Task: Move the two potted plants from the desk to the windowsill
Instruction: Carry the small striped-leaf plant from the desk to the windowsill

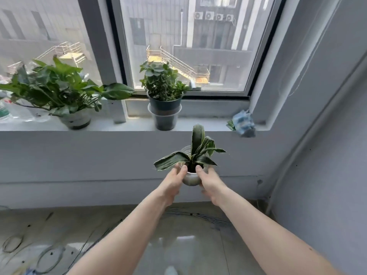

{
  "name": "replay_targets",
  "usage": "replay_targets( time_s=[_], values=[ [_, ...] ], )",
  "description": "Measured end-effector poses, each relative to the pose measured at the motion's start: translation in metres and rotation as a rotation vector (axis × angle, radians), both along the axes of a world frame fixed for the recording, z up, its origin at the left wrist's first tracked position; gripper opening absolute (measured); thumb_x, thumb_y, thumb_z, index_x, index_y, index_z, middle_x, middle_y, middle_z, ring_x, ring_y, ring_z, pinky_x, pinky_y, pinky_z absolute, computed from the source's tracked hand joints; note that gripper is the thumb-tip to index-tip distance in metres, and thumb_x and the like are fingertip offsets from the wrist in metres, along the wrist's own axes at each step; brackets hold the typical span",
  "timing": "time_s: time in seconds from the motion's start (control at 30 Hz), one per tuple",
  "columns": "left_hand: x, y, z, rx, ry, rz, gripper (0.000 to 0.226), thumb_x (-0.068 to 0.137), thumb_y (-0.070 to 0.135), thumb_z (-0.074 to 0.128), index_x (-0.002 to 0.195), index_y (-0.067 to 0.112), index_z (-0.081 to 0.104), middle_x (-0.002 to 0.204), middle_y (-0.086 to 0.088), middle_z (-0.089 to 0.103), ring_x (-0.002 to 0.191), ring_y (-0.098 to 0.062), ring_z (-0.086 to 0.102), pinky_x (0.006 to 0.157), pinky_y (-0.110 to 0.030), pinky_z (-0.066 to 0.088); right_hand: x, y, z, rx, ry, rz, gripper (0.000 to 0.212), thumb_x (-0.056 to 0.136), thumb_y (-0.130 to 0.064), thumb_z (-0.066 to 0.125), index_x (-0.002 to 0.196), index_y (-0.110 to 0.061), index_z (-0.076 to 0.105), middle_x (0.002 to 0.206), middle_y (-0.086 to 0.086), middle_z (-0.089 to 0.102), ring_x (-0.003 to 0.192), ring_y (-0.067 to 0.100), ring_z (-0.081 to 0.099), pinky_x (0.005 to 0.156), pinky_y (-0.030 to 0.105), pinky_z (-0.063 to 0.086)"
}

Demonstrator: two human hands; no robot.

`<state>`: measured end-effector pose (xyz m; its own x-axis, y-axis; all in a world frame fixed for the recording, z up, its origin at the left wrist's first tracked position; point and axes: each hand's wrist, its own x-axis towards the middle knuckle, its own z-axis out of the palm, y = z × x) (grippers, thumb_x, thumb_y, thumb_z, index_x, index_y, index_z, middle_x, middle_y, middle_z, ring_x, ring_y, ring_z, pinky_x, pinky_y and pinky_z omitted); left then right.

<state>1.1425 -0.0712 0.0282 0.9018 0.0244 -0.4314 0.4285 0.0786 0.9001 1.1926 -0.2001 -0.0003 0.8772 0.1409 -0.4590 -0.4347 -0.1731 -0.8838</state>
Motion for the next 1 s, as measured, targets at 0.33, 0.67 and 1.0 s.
replay_targets(
  time_s=[0.33,0.67,1.0],
  values=[
    [0.184,-0.025,0.019,0.010,0.012,-0.071,0.059,0.094,0.050,0.041,0.148,0.031,0.027,0.153,0.010,0.035,0.136,-0.014,0.031,0.096,-0.041,0.026,0.165,-0.029,0.030,0.012,-0.008,-0.089,0.064,0.092,-0.051,0.048,0.147,-0.025,0.028,0.153,0.001,0.040,0.136,0.031,0.042,0.091,0.044,0.036],
    [0.315,-0.037,0.019,0.034,0.060,0.066,0.052,0.097,0.044,0.040,0.146,0.028,0.032,0.149,0.006,0.039,0.138,-0.018,0.032,0.103,-0.043,0.028,0.304,-0.034,0.027,-0.004,0.042,0.002,0.067,0.092,-0.051,0.048,0.149,-0.030,0.019,0.157,0.001,0.034,0.136,0.034,0.041,0.095,0.049,0.037],
    [0.356,-0.037,0.004,0.112,0.173,0.142,0.062,0.087,0.060,0.042,0.141,0.030,0.038,0.151,0.005,0.039,0.136,-0.022,0.036,0.099,-0.047,0.034,0.351,-0.035,0.017,-0.118,0.131,0.135,0.078,0.086,-0.063,0.045,0.151,-0.031,0.014,0.151,-0.001,0.038,0.113,0.031,0.057,0.099,0.050,0.045]
  ],
)
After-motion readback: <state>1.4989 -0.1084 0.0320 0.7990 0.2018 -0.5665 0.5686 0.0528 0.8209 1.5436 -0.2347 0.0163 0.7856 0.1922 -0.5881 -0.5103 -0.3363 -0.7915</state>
